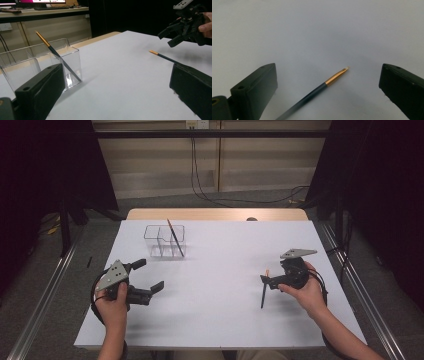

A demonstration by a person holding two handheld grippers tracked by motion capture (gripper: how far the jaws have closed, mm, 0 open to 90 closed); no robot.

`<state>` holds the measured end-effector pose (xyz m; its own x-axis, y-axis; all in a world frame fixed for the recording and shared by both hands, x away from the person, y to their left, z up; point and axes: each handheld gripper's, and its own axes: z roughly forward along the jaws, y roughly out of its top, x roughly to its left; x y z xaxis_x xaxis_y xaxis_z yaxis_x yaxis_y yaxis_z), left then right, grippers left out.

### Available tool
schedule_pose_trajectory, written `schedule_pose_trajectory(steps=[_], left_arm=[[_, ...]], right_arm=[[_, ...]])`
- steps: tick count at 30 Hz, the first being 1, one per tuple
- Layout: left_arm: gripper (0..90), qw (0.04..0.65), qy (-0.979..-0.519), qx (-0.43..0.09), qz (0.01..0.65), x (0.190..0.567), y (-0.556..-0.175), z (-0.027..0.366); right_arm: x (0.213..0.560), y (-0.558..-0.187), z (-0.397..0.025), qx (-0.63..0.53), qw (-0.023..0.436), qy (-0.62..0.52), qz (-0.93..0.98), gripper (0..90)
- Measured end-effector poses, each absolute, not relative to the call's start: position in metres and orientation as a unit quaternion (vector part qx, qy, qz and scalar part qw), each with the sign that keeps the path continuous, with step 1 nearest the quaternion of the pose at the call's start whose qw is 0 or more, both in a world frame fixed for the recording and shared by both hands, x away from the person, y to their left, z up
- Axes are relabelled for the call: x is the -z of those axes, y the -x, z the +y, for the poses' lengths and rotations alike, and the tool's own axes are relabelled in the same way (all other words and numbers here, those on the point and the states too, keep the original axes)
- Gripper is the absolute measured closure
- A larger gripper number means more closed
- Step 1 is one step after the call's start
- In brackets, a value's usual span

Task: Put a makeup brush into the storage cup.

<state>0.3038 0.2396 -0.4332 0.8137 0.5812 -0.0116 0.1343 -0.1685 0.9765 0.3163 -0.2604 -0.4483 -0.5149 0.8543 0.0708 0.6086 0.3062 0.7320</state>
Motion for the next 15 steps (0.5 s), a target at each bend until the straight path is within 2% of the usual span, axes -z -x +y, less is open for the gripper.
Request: schedule_pose_trajectory(steps=[15], left_arm=[[0.2, 0.596, -0.742, -0.186, 0.241, 0.433, -0.304, 0.239]], right_arm=[[0.446, -0.325, -0.249, -0.259, 0.129, -0.484, 0.826, 3.1]])
